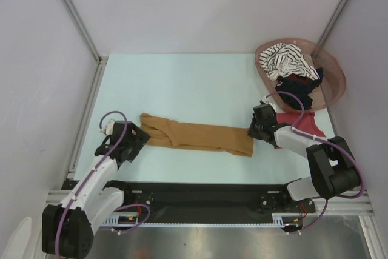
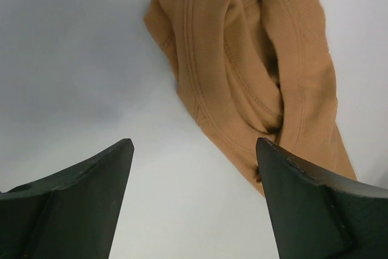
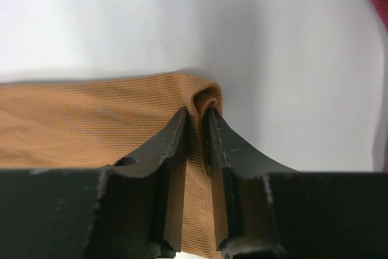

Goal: Fold and stack the tank tops

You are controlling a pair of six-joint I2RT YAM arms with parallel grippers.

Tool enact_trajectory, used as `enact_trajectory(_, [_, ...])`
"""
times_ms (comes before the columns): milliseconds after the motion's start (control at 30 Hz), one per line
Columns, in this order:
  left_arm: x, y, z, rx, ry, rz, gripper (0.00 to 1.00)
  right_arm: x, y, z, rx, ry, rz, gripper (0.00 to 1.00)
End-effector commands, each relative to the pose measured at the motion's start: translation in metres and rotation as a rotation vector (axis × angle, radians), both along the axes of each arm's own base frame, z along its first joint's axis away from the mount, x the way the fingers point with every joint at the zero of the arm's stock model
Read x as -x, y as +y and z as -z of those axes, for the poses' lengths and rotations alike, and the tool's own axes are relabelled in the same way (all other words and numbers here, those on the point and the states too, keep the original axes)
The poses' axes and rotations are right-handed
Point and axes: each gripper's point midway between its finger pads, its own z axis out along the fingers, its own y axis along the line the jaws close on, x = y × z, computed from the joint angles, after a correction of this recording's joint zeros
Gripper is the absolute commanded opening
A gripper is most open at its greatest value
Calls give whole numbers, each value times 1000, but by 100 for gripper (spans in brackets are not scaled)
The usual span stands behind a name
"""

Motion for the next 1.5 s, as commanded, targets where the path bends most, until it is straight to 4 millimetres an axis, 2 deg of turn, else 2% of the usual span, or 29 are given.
enact_trajectory(0, [-9,-29,-1,181,-78,-9,88,-5,-1,1,8,-4,-1,23])
enact_trajectory(167, [-14,-38,10,233,-51,-39,85,-5,-1,1,9,-4,-2,20])
enact_trajectory(300, [-26,-41,15,266,-87,-76,65,-5,-1,0,6,-9,-3,20])
enact_trajectory(367, [-34,-42,12,283,-130,-94,59,-5,-1,1,7,-7,-1,20])
enact_trajectory(500, [-37,-34,22,252,-113,-136,55,-4,-1,1,5,-8,-2,18])
enact_trajectory(733, [-39,-28,36,211,-61,-175,55,-4,-1,3,2,-1,0,18])
enact_trajectory(767, [-40,-26,40,200,-53,-182,52,-4,-1,4,3,1,1,17])
enact_trajectory(800, [-42,-26,40,195,-55,-182,38,-3,-1,5,2,4,-1,14])
enact_trajectory(867, [-48,-23,42,172,-53,-186,27,-2,0,6,-4,12,0,11])
enact_trajectory(900, [-51,-22,42,163,-52,-185,11,-1,0,8,-4,21,6,7])
enact_trajectory(933, [-53,-20,42,150,-50,-183,3,2,-1,10,-2,36,12,4])
enact_trajectory(1000, [-62,-17,44,138,-33,-191,0,5,-1,14,-11,63,32,0])
enact_trajectory(1133, [-88,-3,43,101,-32,-187,0,19,3,19,-26,103,44,0])
enact_trajectory(1200, [-110,-2,41,81,-17,-175,0,25,6,19,-30,104,44,0])
enact_trajectory(1233, [-115,-3,42,71,3,-149,0,35,13,20,-38,117,41,0])
enact_trajectory(1267, [-134,-5,39,67,3,-137,0,39,15,21,-34,123,43,0])
enact_trajectory(1300, [-144,-8,38,68,3,-119,0,45,19,21,-39,132,41,0])
enact_trajectory(1333, [-152,-15,38,81,11,-80,0,54,25,23,-51,151,44,0])
enact_trajectory(1367, [-172,-19,39,89,12,-70,0,64,36,24,-47,159,20,0])
enact_trajectory(1400, [-181,-24,41,102,9,-53,0,71,44,24,-51,166,6,0])
enact_trajectory(1433, [-204,-36,27,145,-38,-11,0,77,54,22,-77,167,11,0])
enact_trajectory(1467, [-211,-41,43,157,-6,1,0,92,71,23,-81,173,-45,0])
